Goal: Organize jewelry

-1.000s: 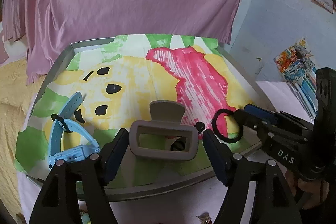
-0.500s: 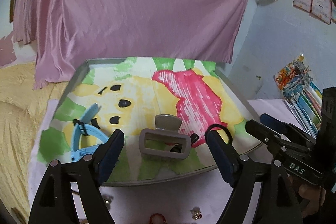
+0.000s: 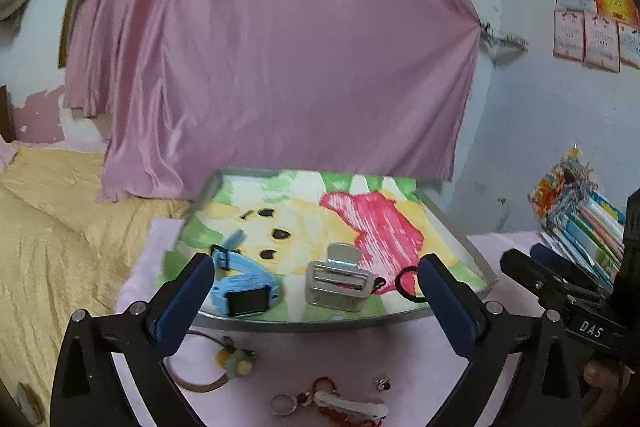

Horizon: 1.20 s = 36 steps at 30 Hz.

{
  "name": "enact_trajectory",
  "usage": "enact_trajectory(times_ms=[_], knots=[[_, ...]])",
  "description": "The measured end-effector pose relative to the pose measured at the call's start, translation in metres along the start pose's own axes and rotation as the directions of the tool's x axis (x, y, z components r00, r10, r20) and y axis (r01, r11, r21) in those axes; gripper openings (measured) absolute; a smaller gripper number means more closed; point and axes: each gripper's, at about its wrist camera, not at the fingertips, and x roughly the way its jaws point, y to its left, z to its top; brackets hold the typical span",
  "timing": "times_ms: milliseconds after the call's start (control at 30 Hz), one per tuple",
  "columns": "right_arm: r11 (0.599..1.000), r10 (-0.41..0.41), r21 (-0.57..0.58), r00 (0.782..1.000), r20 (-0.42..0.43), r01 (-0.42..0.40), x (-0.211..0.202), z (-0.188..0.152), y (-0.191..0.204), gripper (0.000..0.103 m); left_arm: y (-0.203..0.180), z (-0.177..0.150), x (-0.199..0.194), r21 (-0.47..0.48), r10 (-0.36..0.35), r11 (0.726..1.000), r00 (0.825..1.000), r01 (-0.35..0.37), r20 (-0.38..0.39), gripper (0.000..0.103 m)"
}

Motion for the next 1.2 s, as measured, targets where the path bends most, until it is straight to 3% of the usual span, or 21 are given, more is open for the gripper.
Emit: enact_trajectory(times_ms=[200, 700, 1200], knots=[[1.0, 0.002, -0.004, 0.998, 0.061, -0.002, -0.022, -0.01, 0.01, 0.101, 0.014, -0.008, -0.029, -0.038, 0.018, 0.999, 0.997, -0.015, 0.078, 0.102], [0.997, 0.04, -0.065, 0.985, 0.17, -0.029, -0.063, -0.03, 0.055, 0.101, 0.047, -0.031, -0.09, -0.008, 0.092, 0.996, 0.983, -0.092, 0.156, 0.102], [0.994, 0.063, -0.088, 0.997, 0.051, -0.058, -0.053, -0.057, 0.091, 0.101, 0.089, -0.052, -0.092, 0.0, 0.126, 0.992, 0.989, -0.126, 0.081, 0.102]])
